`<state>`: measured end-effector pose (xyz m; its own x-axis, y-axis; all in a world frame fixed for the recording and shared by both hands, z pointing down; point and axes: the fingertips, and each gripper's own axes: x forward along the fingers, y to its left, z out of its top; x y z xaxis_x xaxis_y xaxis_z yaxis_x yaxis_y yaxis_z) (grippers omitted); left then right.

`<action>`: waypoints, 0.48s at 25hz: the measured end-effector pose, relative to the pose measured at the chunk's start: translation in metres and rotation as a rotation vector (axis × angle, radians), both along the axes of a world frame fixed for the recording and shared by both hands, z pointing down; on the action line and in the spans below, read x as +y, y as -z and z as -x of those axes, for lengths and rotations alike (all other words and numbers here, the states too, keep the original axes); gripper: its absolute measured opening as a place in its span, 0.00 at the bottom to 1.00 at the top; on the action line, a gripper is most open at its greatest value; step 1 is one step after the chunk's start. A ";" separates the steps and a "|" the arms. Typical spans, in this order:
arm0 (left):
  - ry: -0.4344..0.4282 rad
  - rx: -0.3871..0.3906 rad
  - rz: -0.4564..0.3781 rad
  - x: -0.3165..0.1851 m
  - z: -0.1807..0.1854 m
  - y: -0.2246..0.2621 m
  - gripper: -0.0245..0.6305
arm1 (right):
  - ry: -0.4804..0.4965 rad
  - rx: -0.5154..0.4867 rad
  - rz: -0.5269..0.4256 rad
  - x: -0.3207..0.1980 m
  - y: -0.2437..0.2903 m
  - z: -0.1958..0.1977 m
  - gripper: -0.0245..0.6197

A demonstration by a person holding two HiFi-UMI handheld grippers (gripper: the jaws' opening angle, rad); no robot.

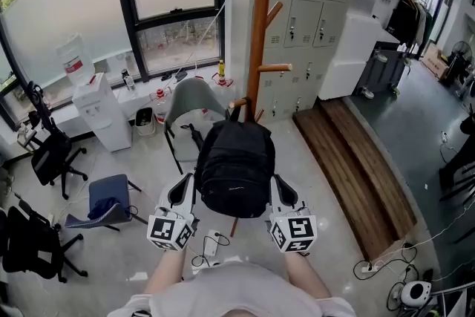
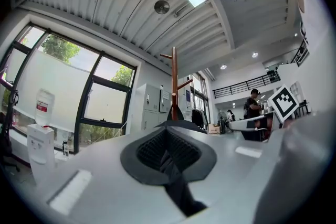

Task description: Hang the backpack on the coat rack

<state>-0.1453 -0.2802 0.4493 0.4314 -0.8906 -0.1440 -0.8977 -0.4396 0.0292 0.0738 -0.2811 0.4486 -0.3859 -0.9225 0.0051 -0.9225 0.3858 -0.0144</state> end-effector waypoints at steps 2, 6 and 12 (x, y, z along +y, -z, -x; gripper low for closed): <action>0.010 0.002 0.005 0.004 0.003 -0.001 0.05 | -0.002 -0.006 -0.008 0.005 0.001 -0.002 0.05; 0.030 -0.003 0.009 0.009 0.006 -0.003 0.05 | 0.008 -0.042 0.004 0.009 -0.003 -0.005 0.05; 0.063 0.013 0.020 0.017 0.012 -0.009 0.05 | -0.009 -0.042 0.026 0.014 -0.013 -0.008 0.05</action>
<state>-0.1572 -0.2637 0.4585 0.3730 -0.9185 -0.1311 -0.9229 -0.3819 0.0494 0.0818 -0.2667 0.4613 -0.3781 -0.9257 0.0128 -0.9242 0.3766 -0.0632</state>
